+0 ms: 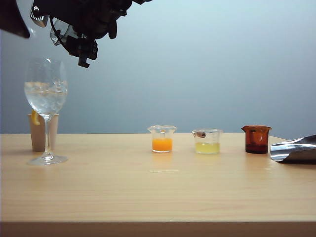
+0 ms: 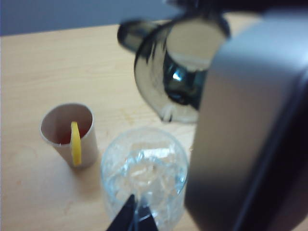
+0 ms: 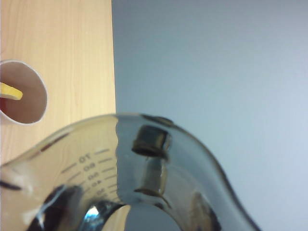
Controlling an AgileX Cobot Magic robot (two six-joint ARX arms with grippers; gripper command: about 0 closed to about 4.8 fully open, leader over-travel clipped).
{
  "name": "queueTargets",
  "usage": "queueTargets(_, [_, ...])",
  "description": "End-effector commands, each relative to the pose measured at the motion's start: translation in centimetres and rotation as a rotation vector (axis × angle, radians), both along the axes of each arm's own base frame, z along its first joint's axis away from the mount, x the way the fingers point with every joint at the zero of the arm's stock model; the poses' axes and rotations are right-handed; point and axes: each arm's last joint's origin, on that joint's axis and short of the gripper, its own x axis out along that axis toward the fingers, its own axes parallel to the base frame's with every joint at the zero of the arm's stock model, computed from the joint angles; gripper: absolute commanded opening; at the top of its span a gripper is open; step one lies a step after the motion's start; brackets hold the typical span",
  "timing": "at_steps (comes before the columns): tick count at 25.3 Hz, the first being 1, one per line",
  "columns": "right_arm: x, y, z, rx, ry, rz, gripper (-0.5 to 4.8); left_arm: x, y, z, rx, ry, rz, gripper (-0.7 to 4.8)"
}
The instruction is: Pick up the first measuring cup from the left, pour the coconut rum inside into the goblet, and finally put the measuring cup back in its original place.
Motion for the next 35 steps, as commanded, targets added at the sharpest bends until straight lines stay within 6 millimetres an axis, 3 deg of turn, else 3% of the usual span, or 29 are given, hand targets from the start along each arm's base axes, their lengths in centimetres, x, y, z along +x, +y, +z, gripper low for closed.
queueTargets(1, [-0.53,0.19,1.04,0.011,-0.040,0.020,1.44,0.00,-0.03,1.51,-0.004,-0.056,-0.004,-0.04])
queueTargets(35, [-0.55,0.16,0.65,-0.173,-0.149,0.053,1.44,0.10,-0.02,1.70,-0.006,-0.075,-0.003,-0.04])
